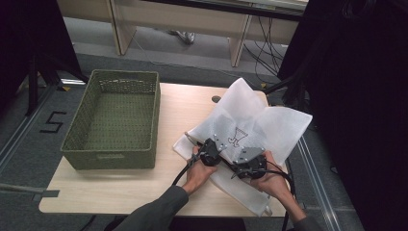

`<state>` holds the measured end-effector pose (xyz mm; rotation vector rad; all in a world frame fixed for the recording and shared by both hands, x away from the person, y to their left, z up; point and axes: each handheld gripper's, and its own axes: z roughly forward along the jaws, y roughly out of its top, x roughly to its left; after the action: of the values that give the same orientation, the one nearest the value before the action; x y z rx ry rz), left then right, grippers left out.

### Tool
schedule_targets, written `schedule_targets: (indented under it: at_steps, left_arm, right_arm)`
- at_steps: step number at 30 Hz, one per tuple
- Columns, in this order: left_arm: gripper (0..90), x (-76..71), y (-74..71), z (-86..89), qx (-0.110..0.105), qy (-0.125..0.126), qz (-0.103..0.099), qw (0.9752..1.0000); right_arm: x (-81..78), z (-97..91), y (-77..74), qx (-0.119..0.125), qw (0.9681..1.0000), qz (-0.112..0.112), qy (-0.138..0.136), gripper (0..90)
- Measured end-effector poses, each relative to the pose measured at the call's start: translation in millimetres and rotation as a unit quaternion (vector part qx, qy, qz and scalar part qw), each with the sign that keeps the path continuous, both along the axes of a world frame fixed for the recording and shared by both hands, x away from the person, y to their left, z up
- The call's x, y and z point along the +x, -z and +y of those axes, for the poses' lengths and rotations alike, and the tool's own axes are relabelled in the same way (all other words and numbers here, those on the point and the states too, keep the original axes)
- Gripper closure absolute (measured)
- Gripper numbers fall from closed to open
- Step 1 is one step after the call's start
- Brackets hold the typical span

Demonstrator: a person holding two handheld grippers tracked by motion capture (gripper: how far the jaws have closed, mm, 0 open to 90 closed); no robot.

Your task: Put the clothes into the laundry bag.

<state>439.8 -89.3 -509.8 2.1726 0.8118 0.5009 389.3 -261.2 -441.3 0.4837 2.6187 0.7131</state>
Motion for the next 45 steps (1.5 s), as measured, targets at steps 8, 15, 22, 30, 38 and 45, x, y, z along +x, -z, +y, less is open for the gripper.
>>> schedule_targets:
  at_steps: [8, 15, 22, 30, 38, 45]
  left_arm:
    - [58.1, -37.1, -23.7, 50.2, 0.000, 0.033, 0.016, 0.9993]
    - [52.4, -63.3, -29.0, 101.6, 0.004, 0.022, 0.037, 0.9991]
    - [50.1, -75.5, -32.0, 134.5, 0.015, 0.013, 0.035, 0.9992]
    - [46.0, -83.5, -33.4, 150.9, 0.009, 0.002, 0.047, 0.9988]
    - [43.9, -85.2, -30.6, 151.9, 0.010, 0.001, 0.055, 0.9984]
    - [44.3, -85.9, -30.4, 153.5, 0.006, -0.003, 0.055, 0.9984]
  right_arm:
    - [0.5, 4.1, -0.3, -0.009, 0.9998, -0.014, 0.014, 75.3]
    - [11.0, 27.5, -10.4, -0.001, 0.9968, -0.068, 0.041, 60.0]
    - [34.1, 62.2, -17.2, 0.001, 0.9956, -0.086, 0.037, 57.4]
    - [51.9, 90.8, -13.5, -0.005, 0.9963, -0.079, 0.033, 54.9]
    - [68.5, 99.7, -2.8, -0.028, 0.9966, -0.073, 0.027, 79.3]
    - [64.5, 100.7, -9.4, -0.005, 0.9992, -0.037, -0.013, 86.9]
